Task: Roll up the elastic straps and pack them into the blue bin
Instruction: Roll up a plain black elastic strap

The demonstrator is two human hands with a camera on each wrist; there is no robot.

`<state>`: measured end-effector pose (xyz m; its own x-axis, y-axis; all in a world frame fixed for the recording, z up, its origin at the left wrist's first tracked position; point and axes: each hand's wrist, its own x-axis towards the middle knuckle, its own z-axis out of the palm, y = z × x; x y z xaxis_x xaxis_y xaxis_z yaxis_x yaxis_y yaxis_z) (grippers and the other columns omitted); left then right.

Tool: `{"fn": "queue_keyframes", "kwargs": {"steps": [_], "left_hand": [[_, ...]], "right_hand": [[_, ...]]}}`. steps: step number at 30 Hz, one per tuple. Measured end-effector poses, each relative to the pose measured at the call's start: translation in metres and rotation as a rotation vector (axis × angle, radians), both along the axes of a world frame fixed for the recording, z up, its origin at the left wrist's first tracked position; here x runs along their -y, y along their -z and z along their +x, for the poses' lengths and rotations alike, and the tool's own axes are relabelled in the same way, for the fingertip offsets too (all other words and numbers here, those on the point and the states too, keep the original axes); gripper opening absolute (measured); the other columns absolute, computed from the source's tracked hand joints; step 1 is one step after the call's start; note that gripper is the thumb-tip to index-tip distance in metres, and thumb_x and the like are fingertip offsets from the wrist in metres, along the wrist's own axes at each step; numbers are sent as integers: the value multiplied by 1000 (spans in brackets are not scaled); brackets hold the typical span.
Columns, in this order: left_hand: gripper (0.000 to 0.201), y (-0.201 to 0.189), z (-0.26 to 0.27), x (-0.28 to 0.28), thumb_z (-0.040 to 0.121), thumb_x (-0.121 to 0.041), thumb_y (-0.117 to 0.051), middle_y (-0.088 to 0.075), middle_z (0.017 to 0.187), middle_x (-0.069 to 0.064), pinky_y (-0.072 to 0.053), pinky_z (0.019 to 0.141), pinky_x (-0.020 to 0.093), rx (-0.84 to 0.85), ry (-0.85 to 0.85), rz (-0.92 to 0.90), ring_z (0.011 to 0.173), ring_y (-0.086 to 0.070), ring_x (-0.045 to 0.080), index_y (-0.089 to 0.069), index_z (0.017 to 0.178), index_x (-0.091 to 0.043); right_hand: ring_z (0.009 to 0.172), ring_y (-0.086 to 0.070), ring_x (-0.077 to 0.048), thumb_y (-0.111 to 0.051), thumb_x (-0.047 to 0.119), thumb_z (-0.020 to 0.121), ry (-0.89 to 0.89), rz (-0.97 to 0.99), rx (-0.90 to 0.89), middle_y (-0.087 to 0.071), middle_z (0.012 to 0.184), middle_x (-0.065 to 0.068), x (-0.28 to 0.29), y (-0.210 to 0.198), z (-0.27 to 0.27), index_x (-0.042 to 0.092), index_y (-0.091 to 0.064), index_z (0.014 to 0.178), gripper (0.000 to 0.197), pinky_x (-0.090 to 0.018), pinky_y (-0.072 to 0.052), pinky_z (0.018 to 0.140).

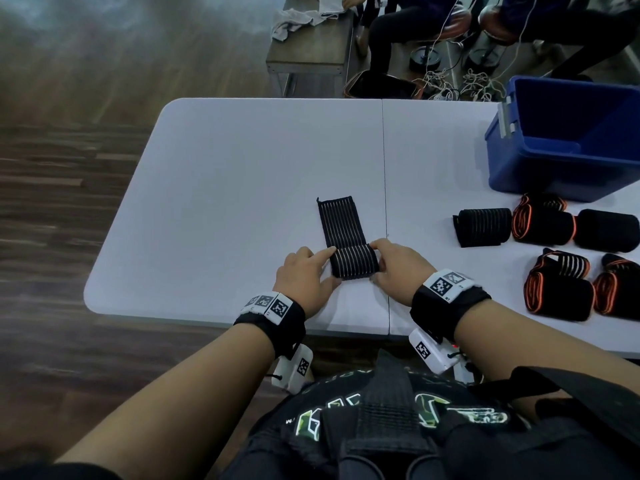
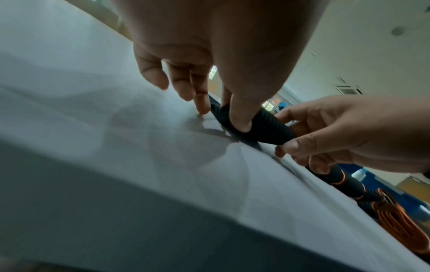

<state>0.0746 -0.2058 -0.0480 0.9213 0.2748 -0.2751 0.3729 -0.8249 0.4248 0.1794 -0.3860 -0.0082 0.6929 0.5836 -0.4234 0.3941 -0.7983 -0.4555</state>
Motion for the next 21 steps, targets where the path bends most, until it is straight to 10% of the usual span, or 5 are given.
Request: {"fn": "queue_keyframes", "kwargs": {"steps": [9, 17, 21], "left_hand": [[44, -7, 6, 4, 100, -56, -44, -60, 83, 3, -50, 75, 39, -22, -160, -178, 87, -59, 26, -57, 76, -21], [60, -19, 13, 5, 94, -54, -59, -61, 63, 12, -49, 66, 38, -50, -306, -239, 65, -59, 25, -66, 68, 0], [37, -19, 15, -2, 85, -54, -70, -67, 80, -3, -50, 70, 33, 2, -376, -196, 80, -63, 17, -65, 80, -18]], "right_hand": [[89, -56, -20, -50, 33, 100, 201, 64, -71, -61, 91, 1, -5, 11, -2, 15, -63, 110, 24, -28, -39, 75], [88, -61, -24, -49, 36, 100, 234, 34, -27, -68, 92, -6, -15, 6, -2, 12, -68, 94, 32, -37, -51, 81], [87, -61, -21, -53, 41, 97, 295, 49, -42, -67, 90, -1, -21, 4, -2, 16, -66, 90, 29, -33, -49, 76]]}}
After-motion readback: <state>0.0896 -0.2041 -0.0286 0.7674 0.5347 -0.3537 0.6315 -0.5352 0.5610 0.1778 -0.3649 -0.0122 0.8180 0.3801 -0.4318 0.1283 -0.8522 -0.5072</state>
